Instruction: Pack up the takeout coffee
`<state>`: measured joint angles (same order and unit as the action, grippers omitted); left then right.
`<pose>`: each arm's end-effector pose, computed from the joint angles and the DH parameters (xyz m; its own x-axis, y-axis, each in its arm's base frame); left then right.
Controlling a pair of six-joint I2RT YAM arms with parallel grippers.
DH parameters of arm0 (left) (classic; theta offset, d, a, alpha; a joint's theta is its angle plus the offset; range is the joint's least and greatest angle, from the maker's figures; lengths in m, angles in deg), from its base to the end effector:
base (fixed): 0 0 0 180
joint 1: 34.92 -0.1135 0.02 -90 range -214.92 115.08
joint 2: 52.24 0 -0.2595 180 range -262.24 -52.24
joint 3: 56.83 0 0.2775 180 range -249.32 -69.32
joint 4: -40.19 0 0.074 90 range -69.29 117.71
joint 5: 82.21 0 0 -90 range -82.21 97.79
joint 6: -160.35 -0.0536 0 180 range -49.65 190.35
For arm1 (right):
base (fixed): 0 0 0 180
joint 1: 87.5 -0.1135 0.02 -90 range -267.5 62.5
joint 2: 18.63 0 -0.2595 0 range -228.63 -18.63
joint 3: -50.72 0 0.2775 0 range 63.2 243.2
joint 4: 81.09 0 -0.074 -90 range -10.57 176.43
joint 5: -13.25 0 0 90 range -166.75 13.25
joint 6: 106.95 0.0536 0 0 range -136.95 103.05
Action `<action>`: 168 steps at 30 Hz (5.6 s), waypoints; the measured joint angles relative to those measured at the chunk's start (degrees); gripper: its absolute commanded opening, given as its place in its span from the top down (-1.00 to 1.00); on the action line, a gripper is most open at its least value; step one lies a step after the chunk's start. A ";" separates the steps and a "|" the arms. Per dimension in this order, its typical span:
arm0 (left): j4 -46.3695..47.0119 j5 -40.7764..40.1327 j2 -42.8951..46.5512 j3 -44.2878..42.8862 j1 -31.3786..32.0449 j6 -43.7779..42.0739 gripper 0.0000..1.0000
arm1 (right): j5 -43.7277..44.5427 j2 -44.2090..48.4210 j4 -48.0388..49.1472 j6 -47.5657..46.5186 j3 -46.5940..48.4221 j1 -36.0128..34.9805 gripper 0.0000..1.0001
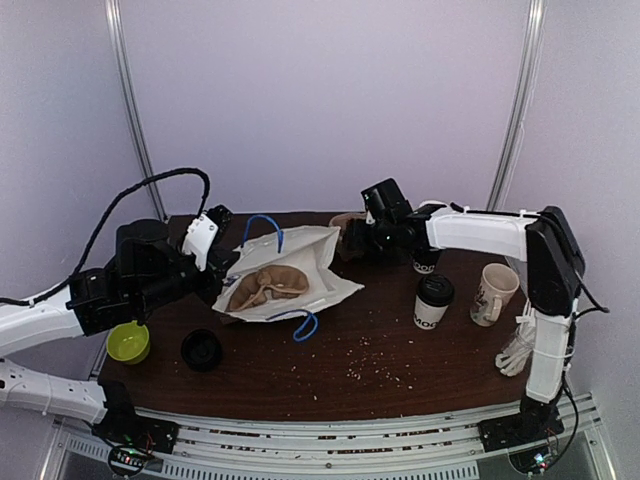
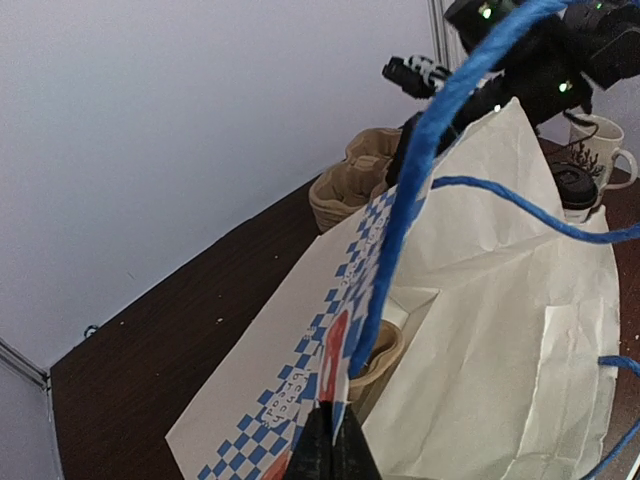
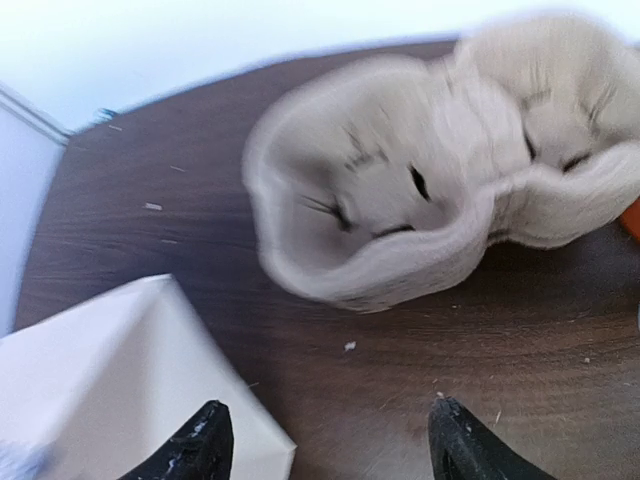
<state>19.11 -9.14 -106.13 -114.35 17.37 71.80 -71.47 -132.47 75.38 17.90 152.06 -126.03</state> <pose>0.1735 -0.1989 0.3031 -0.1982 0.2168 -0.9559 0.5821 0.8107 0.0632 0.3933 0.3069 0.2159 -0.6988 0.1709 -0.6946 -0.1983 0.8867 0.4177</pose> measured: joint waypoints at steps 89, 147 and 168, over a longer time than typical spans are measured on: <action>-1.88 -15.13 -12.15 -13.68 19.45 25.94 1.00 | 12.66 10.58 19.61 -4.70 -23.65 -27.28 -0.34; -5.73 -18.14 -15.43 -17.51 19.56 29.14 1.00 | 17.42 5.31 46.47 -15.39 -34.88 -25.18 0.98; -6.56 -21.90 -17.79 -18.40 19.82 30.93 1.00 | 16.02 13.86 61.16 -17.66 -46.18 -25.05 1.00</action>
<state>12.55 -31.04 -123.92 -132.76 37.19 102.73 -55.45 -118.61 136.54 0.24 105.88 -151.07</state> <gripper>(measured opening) 0.004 0.005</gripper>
